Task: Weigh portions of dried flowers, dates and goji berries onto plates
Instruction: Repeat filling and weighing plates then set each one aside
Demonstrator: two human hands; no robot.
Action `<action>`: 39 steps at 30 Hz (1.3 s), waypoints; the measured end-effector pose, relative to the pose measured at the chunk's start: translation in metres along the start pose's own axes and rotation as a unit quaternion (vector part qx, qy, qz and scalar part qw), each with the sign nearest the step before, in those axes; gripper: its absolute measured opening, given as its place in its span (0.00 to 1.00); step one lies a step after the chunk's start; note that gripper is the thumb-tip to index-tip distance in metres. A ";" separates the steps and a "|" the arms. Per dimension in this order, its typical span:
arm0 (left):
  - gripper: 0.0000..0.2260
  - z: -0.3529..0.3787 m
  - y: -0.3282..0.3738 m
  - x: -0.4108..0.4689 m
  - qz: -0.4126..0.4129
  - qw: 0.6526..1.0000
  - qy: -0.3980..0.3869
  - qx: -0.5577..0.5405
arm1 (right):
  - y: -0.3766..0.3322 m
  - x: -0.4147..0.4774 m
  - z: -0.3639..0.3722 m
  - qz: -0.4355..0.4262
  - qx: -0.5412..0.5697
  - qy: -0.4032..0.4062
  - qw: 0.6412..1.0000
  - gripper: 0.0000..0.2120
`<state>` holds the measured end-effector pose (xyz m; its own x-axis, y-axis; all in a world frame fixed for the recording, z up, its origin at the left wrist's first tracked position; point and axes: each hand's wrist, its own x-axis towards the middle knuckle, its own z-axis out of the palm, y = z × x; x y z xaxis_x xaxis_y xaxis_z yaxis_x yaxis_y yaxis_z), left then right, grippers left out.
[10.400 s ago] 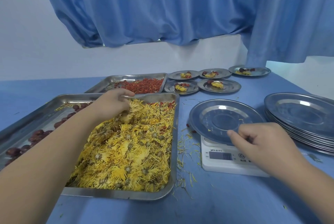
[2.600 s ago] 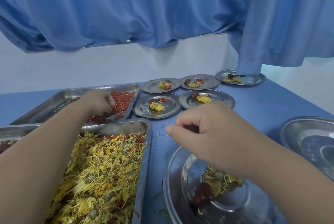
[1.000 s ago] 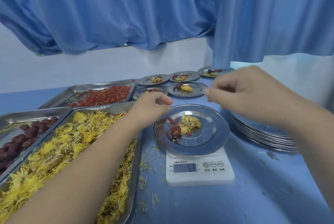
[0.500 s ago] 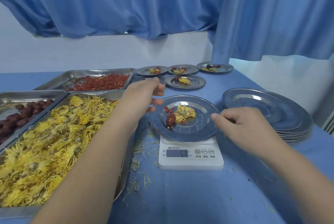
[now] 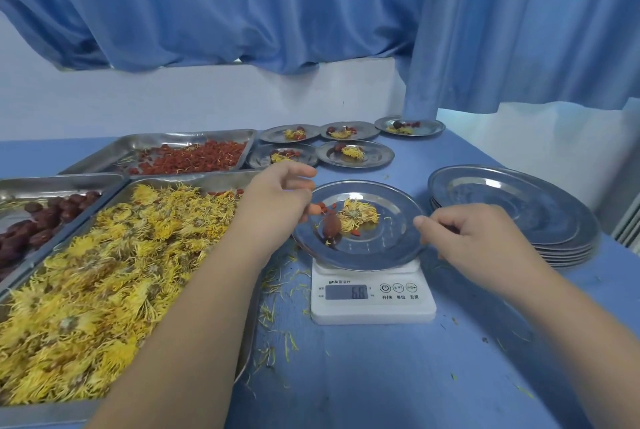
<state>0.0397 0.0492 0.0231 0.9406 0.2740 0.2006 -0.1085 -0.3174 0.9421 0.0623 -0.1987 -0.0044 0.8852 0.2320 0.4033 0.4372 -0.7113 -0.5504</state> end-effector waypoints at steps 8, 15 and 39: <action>0.14 0.004 -0.002 -0.003 0.054 0.995 0.019 0.078 | -0.001 0.000 -0.002 0.012 -0.018 -0.006 1.000 0.22; 0.09 0.003 -0.002 -0.002 -0.008 0.998 0.069 0.005 | 0.002 0.002 -0.005 0.118 -0.022 -0.013 0.993 0.21; 0.16 -0.003 0.010 -0.009 -0.130 0.936 0.074 -0.318 | -0.008 0.001 0.003 0.293 0.382 -0.140 0.865 0.08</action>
<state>0.0294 0.0467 0.0320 0.9116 0.4057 -0.0662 -0.0968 0.3683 0.9246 0.0597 -0.1912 -0.0017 0.9478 0.2077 -0.2419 -0.2162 -0.1387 -0.9664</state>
